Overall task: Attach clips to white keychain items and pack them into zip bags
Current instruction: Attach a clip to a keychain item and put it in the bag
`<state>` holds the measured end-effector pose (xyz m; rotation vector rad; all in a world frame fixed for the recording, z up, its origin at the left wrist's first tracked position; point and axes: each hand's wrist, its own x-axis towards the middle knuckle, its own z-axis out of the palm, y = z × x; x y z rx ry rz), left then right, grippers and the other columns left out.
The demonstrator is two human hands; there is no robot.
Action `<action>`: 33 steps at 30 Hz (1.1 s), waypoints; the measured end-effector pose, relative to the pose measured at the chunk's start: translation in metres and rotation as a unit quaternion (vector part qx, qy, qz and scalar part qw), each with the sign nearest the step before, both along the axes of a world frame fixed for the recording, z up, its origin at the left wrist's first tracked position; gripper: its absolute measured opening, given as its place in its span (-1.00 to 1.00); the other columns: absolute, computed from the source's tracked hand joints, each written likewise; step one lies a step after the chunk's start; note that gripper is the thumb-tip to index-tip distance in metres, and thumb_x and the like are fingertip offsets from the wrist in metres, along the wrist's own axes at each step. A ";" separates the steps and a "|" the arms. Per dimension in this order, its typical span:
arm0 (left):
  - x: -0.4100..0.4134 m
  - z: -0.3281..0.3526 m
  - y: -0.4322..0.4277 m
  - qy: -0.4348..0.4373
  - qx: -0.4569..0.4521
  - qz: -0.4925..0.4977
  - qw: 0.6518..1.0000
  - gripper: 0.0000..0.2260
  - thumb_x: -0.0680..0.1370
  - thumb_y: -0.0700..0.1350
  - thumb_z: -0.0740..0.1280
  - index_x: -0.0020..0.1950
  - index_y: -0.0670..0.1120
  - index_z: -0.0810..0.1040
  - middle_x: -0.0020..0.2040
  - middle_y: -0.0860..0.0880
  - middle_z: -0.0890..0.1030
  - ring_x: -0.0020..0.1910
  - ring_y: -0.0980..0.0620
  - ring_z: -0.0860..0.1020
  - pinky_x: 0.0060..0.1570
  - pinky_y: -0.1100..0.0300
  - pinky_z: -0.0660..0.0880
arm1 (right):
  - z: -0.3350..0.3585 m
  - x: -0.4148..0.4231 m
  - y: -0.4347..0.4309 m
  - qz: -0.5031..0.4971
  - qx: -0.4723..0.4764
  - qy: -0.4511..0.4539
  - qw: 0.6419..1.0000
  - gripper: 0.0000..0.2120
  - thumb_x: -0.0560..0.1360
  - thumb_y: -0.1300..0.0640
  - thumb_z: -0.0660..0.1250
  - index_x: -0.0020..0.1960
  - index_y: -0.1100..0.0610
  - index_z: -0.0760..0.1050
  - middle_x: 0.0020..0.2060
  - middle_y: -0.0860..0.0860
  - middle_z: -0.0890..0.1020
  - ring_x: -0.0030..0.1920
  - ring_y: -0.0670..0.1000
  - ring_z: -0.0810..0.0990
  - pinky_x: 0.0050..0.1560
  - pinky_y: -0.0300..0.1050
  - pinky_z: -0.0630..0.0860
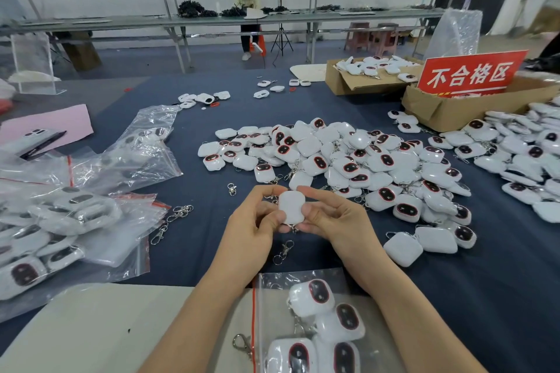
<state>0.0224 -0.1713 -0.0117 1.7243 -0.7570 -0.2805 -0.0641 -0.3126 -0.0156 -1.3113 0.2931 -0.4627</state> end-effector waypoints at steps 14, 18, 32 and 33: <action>0.003 -0.007 -0.003 0.044 0.008 0.004 0.999 -0.65 0.63 -0.34 0.28 0.02 0.15 0.55 -0.23 -0.03 0.69 -0.29 0.06 0.66 -0.18 0.31 0.57 | -0.011 0.006 0.003 -0.032 -0.168 0.095 0.981 -0.53 0.60 0.35 0.27 -0.09 -0.26 0.57 -0.32 -0.10 0.67 -0.24 -0.03 0.72 0.02 -0.01 0.63; 0.002 -0.008 -0.005 0.040 0.001 -0.006 0.999 -0.73 0.65 -0.23 0.29 0.17 0.16 0.53 -0.14 0.03 0.72 -0.19 0.07 0.70 -0.09 0.31 0.57 | -0.007 0.004 0.003 -0.046 -0.176 0.085 0.980 -0.64 0.63 0.31 0.23 0.06 -0.18 0.52 -0.26 -0.08 0.68 -0.23 -0.07 0.70 0.00 -0.16 0.61; 0.003 -0.008 -0.003 0.011 -0.008 -0.013 1.000 -0.85 0.58 -0.08 0.41 0.06 0.14 0.52 -0.28 0.11 0.61 -0.29 0.15 0.55 -0.24 0.29 0.51 | -0.005 0.002 -0.004 -0.012 -0.112 0.075 0.991 -0.68 0.50 0.31 0.45 0.09 -0.07 0.55 -0.23 -0.01 0.72 -0.21 -0.08 0.72 -0.15 -0.36 0.56; 0.001 -0.008 -0.003 -0.002 -0.007 -0.009 1.000 -0.84 0.58 -0.07 0.41 0.05 0.17 0.51 -0.27 0.12 0.61 -0.29 0.18 0.54 -0.25 0.33 0.49 | -0.005 0.002 -0.003 -0.016 -0.114 0.075 0.991 -0.69 0.50 0.31 0.45 0.09 -0.05 0.55 -0.22 -0.01 0.73 -0.21 -0.08 0.72 -0.15 -0.37 0.56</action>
